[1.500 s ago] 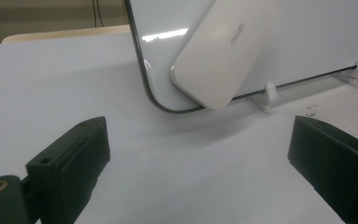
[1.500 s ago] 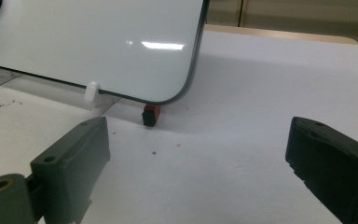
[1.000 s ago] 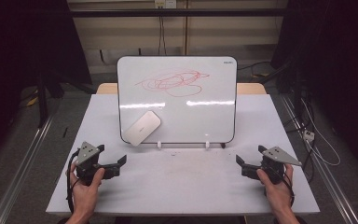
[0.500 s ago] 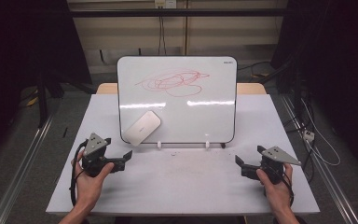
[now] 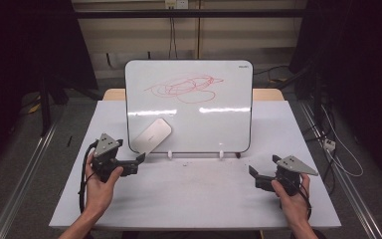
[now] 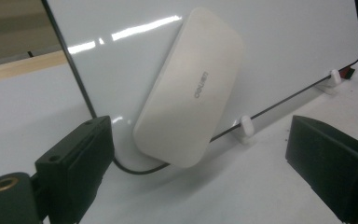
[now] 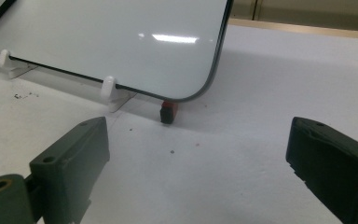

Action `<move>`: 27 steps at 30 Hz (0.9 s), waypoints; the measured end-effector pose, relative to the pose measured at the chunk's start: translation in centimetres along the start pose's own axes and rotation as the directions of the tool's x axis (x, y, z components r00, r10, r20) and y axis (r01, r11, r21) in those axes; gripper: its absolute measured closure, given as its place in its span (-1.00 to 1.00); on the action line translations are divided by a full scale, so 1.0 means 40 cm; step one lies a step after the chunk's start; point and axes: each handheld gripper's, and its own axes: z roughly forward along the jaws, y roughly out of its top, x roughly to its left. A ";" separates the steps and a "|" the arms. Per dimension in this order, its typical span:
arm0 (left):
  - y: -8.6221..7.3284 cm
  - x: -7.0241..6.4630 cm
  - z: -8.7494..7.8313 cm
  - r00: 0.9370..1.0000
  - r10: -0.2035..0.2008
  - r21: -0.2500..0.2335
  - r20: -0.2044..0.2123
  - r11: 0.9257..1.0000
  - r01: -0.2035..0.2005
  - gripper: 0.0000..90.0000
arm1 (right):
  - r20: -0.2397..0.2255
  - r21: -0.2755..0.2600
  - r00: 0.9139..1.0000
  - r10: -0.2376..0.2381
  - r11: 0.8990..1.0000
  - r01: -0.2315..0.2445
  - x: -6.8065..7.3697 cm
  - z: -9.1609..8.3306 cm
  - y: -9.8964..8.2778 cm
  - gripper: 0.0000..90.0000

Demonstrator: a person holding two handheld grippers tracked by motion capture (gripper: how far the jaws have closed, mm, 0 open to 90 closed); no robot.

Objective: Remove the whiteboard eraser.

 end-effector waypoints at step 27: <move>0.080 -0.064 0.124 0.943 0.314 0.127 -0.106 0.945 -0.301 -0.75 | -0.013 0.001 1.000 -0.018 1.000 0.018 0.005 -0.001 0.000 -0.86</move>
